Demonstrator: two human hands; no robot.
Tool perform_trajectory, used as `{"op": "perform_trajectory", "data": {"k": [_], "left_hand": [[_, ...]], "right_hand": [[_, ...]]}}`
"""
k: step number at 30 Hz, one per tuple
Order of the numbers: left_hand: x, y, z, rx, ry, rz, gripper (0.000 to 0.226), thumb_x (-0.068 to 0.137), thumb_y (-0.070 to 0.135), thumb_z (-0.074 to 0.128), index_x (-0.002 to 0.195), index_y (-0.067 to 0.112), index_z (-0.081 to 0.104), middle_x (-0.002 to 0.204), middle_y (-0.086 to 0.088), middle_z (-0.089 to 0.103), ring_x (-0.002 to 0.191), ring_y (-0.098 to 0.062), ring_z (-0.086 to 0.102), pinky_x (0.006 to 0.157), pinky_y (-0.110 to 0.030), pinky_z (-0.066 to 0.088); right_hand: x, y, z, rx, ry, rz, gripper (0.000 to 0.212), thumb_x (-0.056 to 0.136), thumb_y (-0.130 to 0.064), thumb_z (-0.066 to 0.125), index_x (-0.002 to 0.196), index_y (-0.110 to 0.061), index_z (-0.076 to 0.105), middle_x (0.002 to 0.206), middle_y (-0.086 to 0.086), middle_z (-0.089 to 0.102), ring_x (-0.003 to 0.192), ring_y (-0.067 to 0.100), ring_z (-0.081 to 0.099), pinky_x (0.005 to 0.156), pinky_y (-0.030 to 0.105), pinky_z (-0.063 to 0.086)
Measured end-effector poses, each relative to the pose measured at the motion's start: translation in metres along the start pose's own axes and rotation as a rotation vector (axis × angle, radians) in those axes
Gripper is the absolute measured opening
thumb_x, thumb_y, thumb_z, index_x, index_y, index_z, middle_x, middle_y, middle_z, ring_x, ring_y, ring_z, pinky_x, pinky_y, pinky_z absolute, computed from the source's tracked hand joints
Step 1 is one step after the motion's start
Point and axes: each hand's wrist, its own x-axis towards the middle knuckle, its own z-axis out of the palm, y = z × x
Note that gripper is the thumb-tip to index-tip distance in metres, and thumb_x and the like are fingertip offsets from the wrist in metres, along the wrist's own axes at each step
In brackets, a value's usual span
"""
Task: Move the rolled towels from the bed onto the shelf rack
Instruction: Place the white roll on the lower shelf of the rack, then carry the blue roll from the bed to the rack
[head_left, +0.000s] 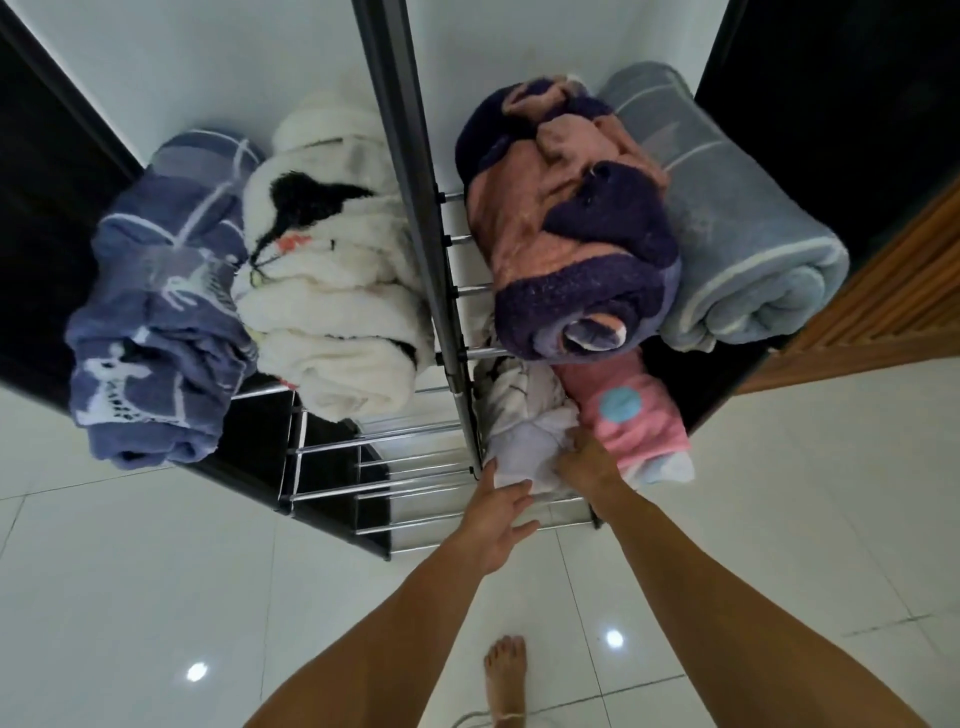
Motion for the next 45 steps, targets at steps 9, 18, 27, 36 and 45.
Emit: {"op": "perform_trajectory", "data": {"k": [9, 18, 27, 36, 45], "left_hand": [[-0.006, -0.001, -0.004, 0.189, 0.061, 0.000, 0.058, 0.094, 0.015, 0.056, 0.141, 0.035, 0.030, 0.118, -0.002, 0.059, 0.103, -0.024, 0.060, 0.094, -0.045, 0.048], [-0.044, -0.031, 0.006, 0.480, 0.076, 0.007, 0.040, 0.092, 0.020, 0.055, 0.130, 0.018, 0.043, 0.106, 0.000, 0.055, 0.069, -0.014, 0.055, 0.072, -0.031, 0.048], [-0.125, -0.149, 0.115, 1.048, -0.296, 0.033, 0.028, 0.090, 0.023, 0.061, 0.114, 0.018, 0.048, 0.098, -0.004, 0.057, 0.068, -0.012, 0.055, 0.057, -0.023, 0.041], [-0.251, -0.313, 0.233, 1.760, -1.138, 0.185, 0.014, 0.088, 0.028, 0.060, 0.098, 0.020, 0.055, 0.090, 0.000, 0.057, 0.066, -0.013, 0.057, 0.053, -0.022, 0.036], [-0.391, -0.482, 0.229, 2.025, -1.689, 0.243, 0.019, 0.091, 0.023, 0.056, 0.072, 0.021, 0.053, 0.073, -0.002, 0.058, 0.058, -0.012, 0.053, 0.045, -0.018, 0.031]], "right_hand": [[-0.017, 0.015, -0.001, 0.096, -0.085, -0.002, 0.051, 0.092, -0.014, 0.051, 0.140, -0.005, 0.037, 0.140, 0.018, 0.050, 0.125, 0.034, 0.051, 0.105, 0.041, 0.041], [-0.087, 0.071, -0.025, 0.227, 0.021, 0.000, 0.035, 0.088, -0.013, 0.054, 0.123, -0.013, 0.050, 0.102, 0.006, 0.057, 0.095, 0.024, 0.055, 0.086, 0.035, 0.045], [-0.275, 0.259, -0.085, 0.865, 0.404, 0.305, 0.035, 0.092, -0.004, 0.052, 0.125, -0.012, 0.047, 0.104, 0.012, 0.061, 0.082, 0.023, 0.063, 0.076, 0.033, 0.050], [-0.570, 0.422, -0.066, 1.475, 1.318, 0.505, 0.023, 0.094, -0.003, 0.047, 0.117, -0.009, 0.049, 0.088, 0.011, 0.062, 0.075, 0.021, 0.059, 0.067, 0.029, 0.044], [-0.748, 0.425, 0.090, 1.853, 1.987, 0.629, 0.009, 0.095, -0.009, 0.048, 0.091, -0.013, 0.056, 0.088, 0.009, 0.062, 0.073, 0.017, 0.057, 0.069, 0.027, 0.046]]}}
